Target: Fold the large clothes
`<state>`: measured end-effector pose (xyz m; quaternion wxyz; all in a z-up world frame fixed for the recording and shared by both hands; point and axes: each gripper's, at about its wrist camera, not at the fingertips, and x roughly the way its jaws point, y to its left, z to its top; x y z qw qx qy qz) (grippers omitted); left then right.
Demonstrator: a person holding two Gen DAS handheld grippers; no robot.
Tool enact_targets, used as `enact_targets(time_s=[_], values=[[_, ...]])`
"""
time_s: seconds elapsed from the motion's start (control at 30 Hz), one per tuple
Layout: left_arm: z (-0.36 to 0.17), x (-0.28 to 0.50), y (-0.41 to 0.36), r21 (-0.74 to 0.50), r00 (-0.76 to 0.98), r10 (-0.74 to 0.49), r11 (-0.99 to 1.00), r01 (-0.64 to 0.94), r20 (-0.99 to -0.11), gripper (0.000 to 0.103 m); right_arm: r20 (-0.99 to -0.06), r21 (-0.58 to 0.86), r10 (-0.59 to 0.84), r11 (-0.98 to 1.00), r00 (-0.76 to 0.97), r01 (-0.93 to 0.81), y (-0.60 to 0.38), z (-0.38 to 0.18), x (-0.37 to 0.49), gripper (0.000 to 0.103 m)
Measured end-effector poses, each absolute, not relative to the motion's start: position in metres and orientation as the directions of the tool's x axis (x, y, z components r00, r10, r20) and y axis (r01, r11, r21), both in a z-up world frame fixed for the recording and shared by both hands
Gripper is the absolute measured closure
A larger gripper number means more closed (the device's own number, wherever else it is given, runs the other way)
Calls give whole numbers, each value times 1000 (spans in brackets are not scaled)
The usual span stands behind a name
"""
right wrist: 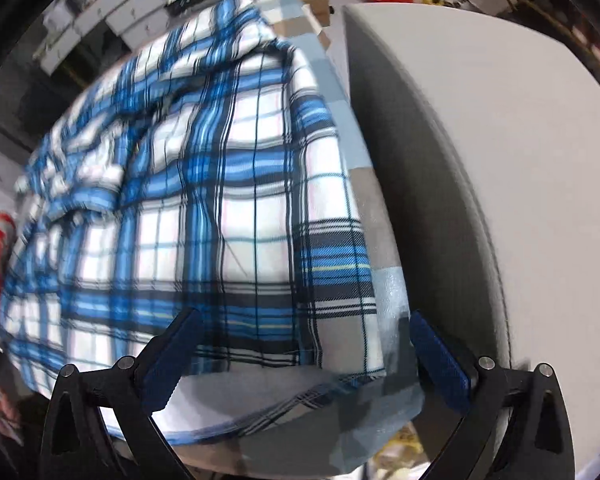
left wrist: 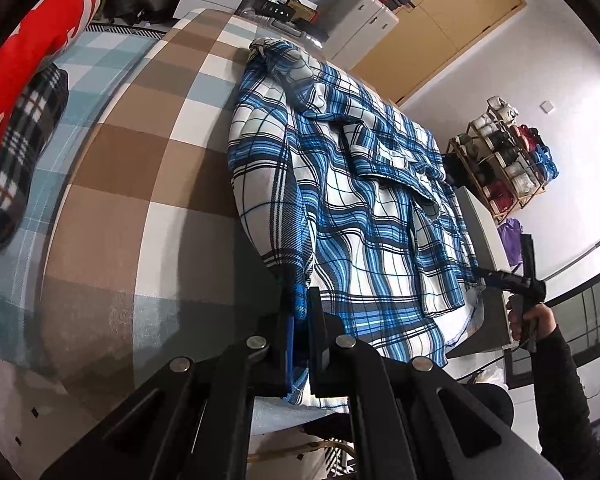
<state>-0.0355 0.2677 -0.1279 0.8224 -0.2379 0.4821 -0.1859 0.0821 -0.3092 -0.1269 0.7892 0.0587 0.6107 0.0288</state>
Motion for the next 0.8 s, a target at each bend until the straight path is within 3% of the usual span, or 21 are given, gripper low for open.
enact_targets(time_s=[0.07,0.13,0.2,0.27,0.3,0.5,0.57,0.6,0.7,0.8], values=[[-129,-35,269,-575,462,-538,815,73,-705,103,-969,23,23,1000,245,-3,-300,-131,79,21],[-130,-35,269,-577,461,-540,813,70,-704,103,-959,30,37,999,280,-29,-295,-126,75,36],[-129,-35,268,-570,462,-533,819,71,-709,103,-957,33,43,999,286,-40,-293,-123,72,66],[-129,-35,266,-556,461,-523,828,75,-717,103,-956,58,67,998,285,-40,-291,-121,70,87],[-129,-35,266,-552,460,-520,831,75,-720,103,-954,100,104,995,280,-29,-291,-120,70,92],[-140,-27,264,-545,442,-500,838,30,-745,102,-857,423,391,906,334,26,-300,-113,60,94],[-148,-24,263,-543,406,-500,839,11,-765,93,-815,497,447,867,368,47,-306,-110,58,94],[-155,-22,261,-546,361,-508,838,-4,-782,80,-797,525,469,849,381,53,-309,-109,55,95],[-148,-28,256,-528,384,-493,849,18,-781,58,-842,439,387,897,376,59,-310,-109,59,94],[-143,-32,249,-483,387,-459,875,41,-800,53,-884,353,322,935,339,33,-304,-118,58,94]])
